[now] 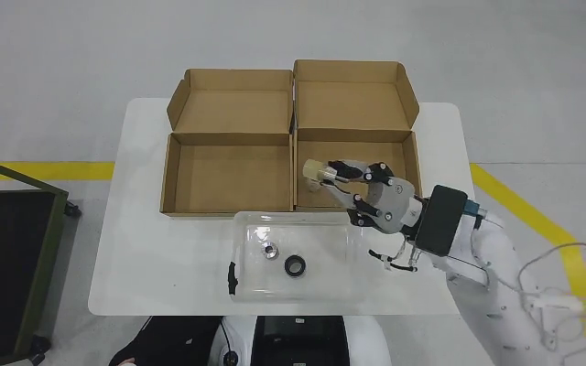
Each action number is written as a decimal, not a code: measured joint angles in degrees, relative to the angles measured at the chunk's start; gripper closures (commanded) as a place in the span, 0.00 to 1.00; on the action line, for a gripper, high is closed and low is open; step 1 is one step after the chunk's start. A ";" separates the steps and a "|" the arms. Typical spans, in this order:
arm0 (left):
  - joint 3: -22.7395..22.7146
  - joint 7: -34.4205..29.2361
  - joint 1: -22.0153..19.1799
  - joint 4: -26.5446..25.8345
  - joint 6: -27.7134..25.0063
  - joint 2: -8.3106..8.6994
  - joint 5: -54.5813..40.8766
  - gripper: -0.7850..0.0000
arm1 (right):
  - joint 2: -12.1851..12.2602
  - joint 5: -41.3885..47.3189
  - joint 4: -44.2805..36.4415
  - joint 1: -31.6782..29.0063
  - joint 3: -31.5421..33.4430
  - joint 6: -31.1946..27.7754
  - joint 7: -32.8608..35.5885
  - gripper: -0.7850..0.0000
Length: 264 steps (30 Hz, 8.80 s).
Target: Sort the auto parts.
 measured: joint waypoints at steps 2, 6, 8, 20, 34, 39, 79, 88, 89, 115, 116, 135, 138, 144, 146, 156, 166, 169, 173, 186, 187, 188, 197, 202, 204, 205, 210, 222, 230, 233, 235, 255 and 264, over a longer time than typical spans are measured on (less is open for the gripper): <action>0.00 0.00 0.00 0.00 0.00 0.00 0.00 0.00 | -0.12 -0.97 -0.02 0.37 -0.26 0.07 -1.89 1.00; 0.00 0.00 0.00 0.00 0.00 0.00 0.00 0.00 | -0.41 -2.57 -0.08 0.69 -0.55 1.43 -6.32 1.00; 0.00 0.00 0.00 0.00 0.00 0.00 0.00 0.00 | -0.50 -3.11 0.00 0.75 -0.68 1.60 -7.68 1.00; 0.00 0.00 0.00 0.00 0.00 0.00 0.00 0.00 | -0.37 -5.77 2.61 0.46 0.00 0.84 -3.81 1.00; 0.00 0.00 0.00 0.00 0.00 0.00 0.00 0.00 | 0.60 -8.87 8.99 -2.33 3.63 0.58 9.33 1.00; 0.00 0.00 0.00 0.00 0.00 0.00 0.00 0.00 | 0.72 -9.87 12.64 -2.01 3.74 1.80 13.72 1.00; 0.00 0.00 0.00 0.00 0.00 0.00 0.00 0.00 | -1.62 -8.75 34.69 16.00 -10.94 1.95 39.46 0.66; 0.00 0.00 0.00 0.00 0.00 0.00 0.00 0.00 | -1.88 -7.99 34.93 16.80 -11.48 3.07 38.34 0.00; 0.00 0.00 0.00 0.00 0.00 0.00 0.00 0.00 | -1.82 -7.93 34.28 16.69 -11.21 3.23 38.22 0.00; 0.00 0.00 0.00 0.00 0.00 0.00 0.00 0.00 | 0.93 -5.01 0.42 -3.23 -7.61 -0.43 40.42 0.00; 0.00 0.00 0.00 0.00 0.00 0.00 0.00 0.00 | 0.98 -5.44 -0.35 -3.88 -8.19 -0.81 40.59 0.00; 0.00 0.00 0.00 0.00 0.00 0.00 0.00 0.00 | 1.15 -15.37 1.87 -6.83 -14.97 -0.82 41.64 0.05; 0.00 0.00 0.00 0.00 0.00 0.00 0.00 0.00 | 1.05 -15.57 3.10 -6.54 -15.73 -0.53 41.23 0.08; 0.00 0.00 0.00 0.00 0.00 0.00 0.00 0.00 | 0.72 -15.69 5.91 -5.37 -17.51 -0.17 40.08 0.11; 0.00 0.00 0.00 0.00 0.00 0.00 0.00 0.00 | 0.60 -15.65 6.98 -4.94 -18.09 -0.10 39.79 0.11; 0.00 0.00 0.00 0.00 0.00 0.00 0.00 0.00 | -0.03 -14.94 11.27 -2.93 -20.66 0.32 38.47 0.22; 0.00 0.00 0.00 0.00 0.00 0.00 0.00 0.00 | -0.50 -13.67 14.37 -1.45 -22.26 0.15 37.55 0.58; 0.00 0.00 0.00 0.00 0.00 0.00 0.00 0.00 | -0.55 -13.51 14.84 -1.14 -22.39 0.01 37.46 0.75; 0.00 0.00 0.00 0.00 0.00 0.00 0.00 0.00 | -0.52 -13.25 14.51 -0.85 -22.21 -0.18 37.80 1.00; 0.00 0.00 0.00 0.00 0.00 0.00 0.00 0.00 | -0.08 -9.65 11.65 -1.19 -19.44 -0.48 35.20 1.00; 0.00 0.00 0.00 0.00 0.00 0.00 0.00 0.00 | -0.05 -9.38 11.41 -1.18 -19.15 -0.45 34.90 1.00; 0.00 0.00 0.00 0.00 0.00 0.00 0.00 0.00 | 0.00 -9.02 11.00 -1.16 -18.65 -0.29 34.50 1.00; 0.00 0.00 0.00 0.00 0.00 0.00 0.00 0.00 | 0.78 -6.58 6.35 -2.16 -13.15 0.38 31.06 1.00; 0.00 0.00 0.00 0.00 0.00 0.00 0.00 0.00 | 1.07 -3.94 4.61 -2.77 -10.32 -0.02 27.02 1.00; 0.00 0.00 0.00 0.00 0.00 0.00 0.00 0.00 | 1.09 -2.92 3.85 -2.84 -9.35 0.18 24.68 1.00; 0.00 0.00 0.00 0.00 0.00 0.00 0.00 0.00 | 1.07 -2.71 3.55 -2.87 -9.01 0.56 23.51 1.00; 0.00 0.00 0.00 0.00 0.00 0.00 0.00 0.00 | 0.69 -1.83 2.42 -3.28 -8.82 2.94 15.99 1.00; 0.00 0.00 0.00 0.00 0.00 0.00 0.00 0.00 | -0.46 5.95 4.88 -2.21 -8.97 5.53 3.99 1.00; 0.00 0.00 0.00 0.00 0.00 0.00 0.00 0.00 | -0.95 9.58 6.61 -1.67 -8.05 6.44 0.77 1.00; 0.00 0.00 0.00 0.00 0.00 0.00 0.00 0.00 | -1.06 10.43 7.09 -1.45 -7.63 6.22 0.41 1.00; 0.00 0.00 0.00 0.00 0.00 0.00 0.00 0.00 | -1.12 11.10 7.26 -1.47 -7.27 6.02 0.13 1.00; 0.00 0.00 0.00 0.00 0.00 0.00 0.00 0.00 | -1.53 5.16 10.32 -0.84 -8.96 5.25 8.35 1.00; 0.00 0.00 0.00 0.00 0.00 0.00 0.00 0.00 | -2.40 -1.74 14.86 4.77 -12.52 7.40 13.34 1.00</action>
